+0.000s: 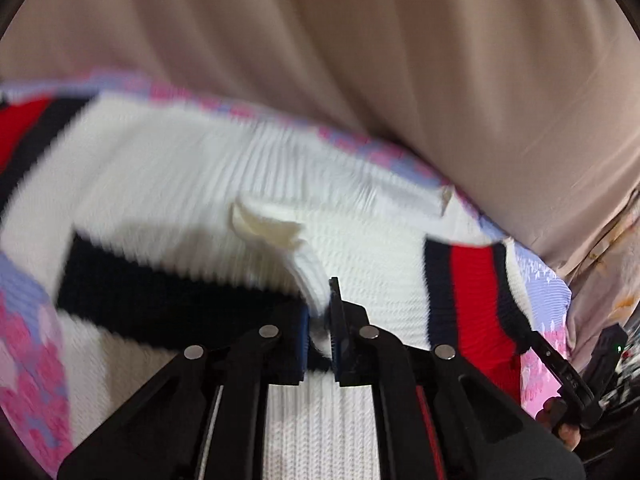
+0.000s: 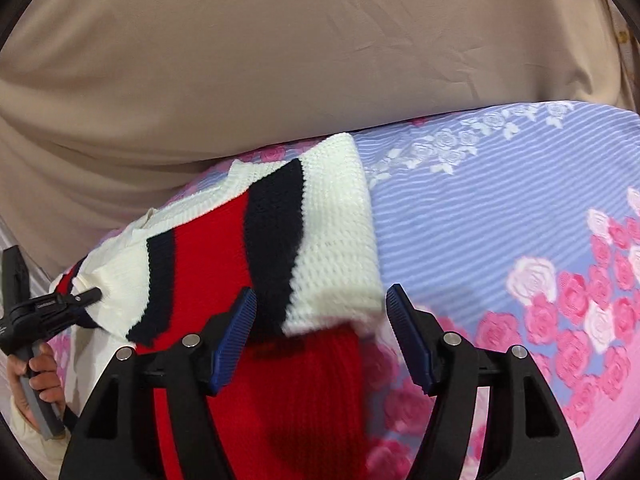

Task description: Fold small clothes

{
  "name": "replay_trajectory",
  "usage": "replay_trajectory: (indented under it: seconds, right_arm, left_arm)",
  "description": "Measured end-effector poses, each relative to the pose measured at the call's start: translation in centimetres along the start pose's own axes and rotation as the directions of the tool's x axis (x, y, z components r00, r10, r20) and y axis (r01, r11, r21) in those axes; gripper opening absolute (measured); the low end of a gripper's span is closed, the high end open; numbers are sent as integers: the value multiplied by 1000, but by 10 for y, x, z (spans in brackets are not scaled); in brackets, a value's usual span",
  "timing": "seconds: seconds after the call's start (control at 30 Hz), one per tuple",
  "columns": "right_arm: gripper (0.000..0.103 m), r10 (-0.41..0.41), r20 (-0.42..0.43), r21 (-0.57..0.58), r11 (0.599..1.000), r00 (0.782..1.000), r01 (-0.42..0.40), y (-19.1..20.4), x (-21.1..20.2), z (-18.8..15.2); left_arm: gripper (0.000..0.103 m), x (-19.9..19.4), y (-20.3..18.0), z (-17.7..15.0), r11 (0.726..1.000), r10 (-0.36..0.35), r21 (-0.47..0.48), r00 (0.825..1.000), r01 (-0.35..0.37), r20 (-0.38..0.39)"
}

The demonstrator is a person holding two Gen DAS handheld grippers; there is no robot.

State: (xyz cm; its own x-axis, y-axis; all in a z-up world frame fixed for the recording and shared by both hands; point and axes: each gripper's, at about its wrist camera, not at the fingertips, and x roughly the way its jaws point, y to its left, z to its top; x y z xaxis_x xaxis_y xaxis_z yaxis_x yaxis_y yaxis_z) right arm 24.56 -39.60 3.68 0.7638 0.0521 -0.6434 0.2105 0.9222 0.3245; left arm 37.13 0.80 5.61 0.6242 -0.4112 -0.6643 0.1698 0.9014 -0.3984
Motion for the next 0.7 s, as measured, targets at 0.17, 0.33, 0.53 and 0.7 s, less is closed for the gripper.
replay_trajectory:
  seconds: [0.17, 0.33, 0.53, 0.7]
  right_arm:
    - [16, 49, 74, -23, 999, 996, -48, 17, -12, 13]
    - [14, -71, -24, -77, 995, 997, 68, 6, 25, -2]
    - [20, -30, 67, -44, 998, 997, 33, 9, -9, 18]
    - [75, -51, 48, -26, 998, 998, 53, 7, 23, 59]
  left_arm:
    - [7, -53, -18, 28, 996, 21, 76, 977, -38, 211]
    - [8, 9, 13, 2, 990, 122, 64, 992, -122, 13]
    - [8, 25, 11, -13, 990, 127, 60, 992, -128, 24]
    - [11, 35, 1, -20, 989, 130, 69, 991, -132, 35]
